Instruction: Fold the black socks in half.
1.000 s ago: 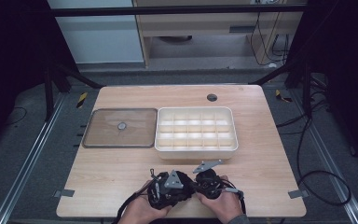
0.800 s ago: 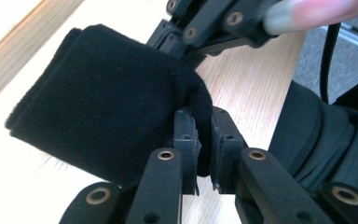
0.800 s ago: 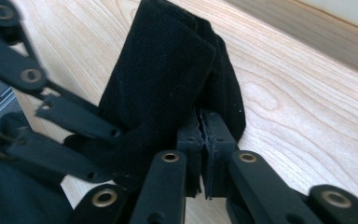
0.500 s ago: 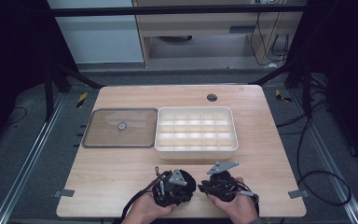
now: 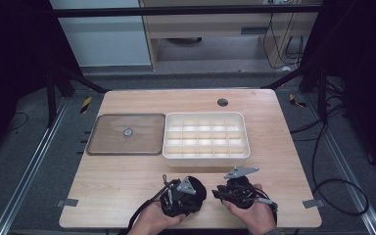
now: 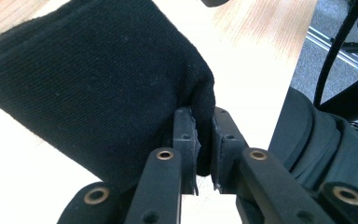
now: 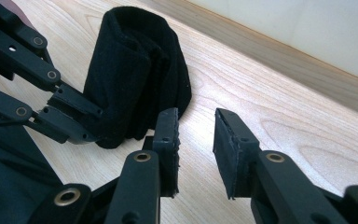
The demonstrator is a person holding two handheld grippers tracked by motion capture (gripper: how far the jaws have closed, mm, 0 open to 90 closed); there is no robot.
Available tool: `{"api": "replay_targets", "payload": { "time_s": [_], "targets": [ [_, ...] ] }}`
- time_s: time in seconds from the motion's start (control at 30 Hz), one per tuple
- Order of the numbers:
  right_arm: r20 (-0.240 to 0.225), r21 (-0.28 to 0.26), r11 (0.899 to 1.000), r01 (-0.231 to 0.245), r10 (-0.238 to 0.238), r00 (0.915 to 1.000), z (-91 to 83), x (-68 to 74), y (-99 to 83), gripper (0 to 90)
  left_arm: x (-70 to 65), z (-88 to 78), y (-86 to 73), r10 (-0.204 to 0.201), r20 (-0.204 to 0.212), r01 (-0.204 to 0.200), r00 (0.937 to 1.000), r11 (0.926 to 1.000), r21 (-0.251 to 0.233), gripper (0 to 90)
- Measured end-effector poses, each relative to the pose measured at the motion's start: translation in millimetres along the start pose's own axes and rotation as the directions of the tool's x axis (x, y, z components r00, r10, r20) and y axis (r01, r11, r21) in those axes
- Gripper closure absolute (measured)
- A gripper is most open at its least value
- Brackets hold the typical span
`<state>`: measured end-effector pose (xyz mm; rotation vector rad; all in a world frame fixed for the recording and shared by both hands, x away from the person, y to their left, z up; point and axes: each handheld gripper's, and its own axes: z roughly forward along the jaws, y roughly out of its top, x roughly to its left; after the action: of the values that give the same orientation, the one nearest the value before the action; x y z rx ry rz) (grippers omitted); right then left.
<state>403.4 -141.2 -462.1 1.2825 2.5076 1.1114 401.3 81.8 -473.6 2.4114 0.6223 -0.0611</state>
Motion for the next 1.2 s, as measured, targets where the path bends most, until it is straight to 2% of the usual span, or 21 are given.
{"api": "replay_targets", "payload": {
  "time_s": [0.27,0.37,0.47,0.67,1.0,1.07,1.13,1.2],
  "targets": [
    [0.007,-0.001,1.000,0.003,-0.003,1.0000,-2.1,1.3,1.0,64.9,-1.6,-2.5,1.9,0.010,-0.020,-0.010,0.9997,0.9999,0.004,80.2],
    [0.009,-0.021,1.000,-0.012,0.012,0.9999,-5.0,-0.8,1.4,63.2,-1.4,-2.5,1.9,0.007,-0.023,-0.007,0.9997,1.0000,0.000,79.7],
    [0.015,-0.018,1.000,-0.016,0.017,0.9998,-6.7,-1.5,1.6,61.5,-0.6,-2.1,1.9,0.008,-0.026,-0.008,0.9996,1.0000,0.000,79.8],
    [0.018,-0.018,1.000,-0.019,0.020,0.9997,-7.6,-3.1,1.9,61.1,-1.5,0.0,1.8,0.016,-0.022,-0.015,0.9996,0.9997,0.016,82.0],
    [0.019,-0.024,1.000,-0.018,0.019,0.9996,-7.4,-3.8,1.4,61.0,0.6,1.8,-0.6,0.001,-0.005,-0.001,1.0000,1.0000,0.001,82.0],
    [0.018,-0.025,0.999,-0.021,0.021,0.9996,-7.7,-3.8,1.3,61.0,0.3,1.3,-0.7,0.000,-0.006,0.000,1.0000,1.0000,-0.001,81.9],
    [0.019,-0.029,0.999,-0.020,0.020,0.9996,-7.9,-4.2,1.1,60.9,-3.2,-3.5,-0.8,0.008,-0.033,-0.008,0.9994,0.9999,-0.008,81.9],
    [0.018,-0.028,0.999,-0.023,0.024,0.9996,-8.3,-4.2,1.0,60.8,-3.9,-5.1,-0.9,0.005,-0.020,-0.005,0.9998,1.0000,0.001,82.1]
  ]
}}
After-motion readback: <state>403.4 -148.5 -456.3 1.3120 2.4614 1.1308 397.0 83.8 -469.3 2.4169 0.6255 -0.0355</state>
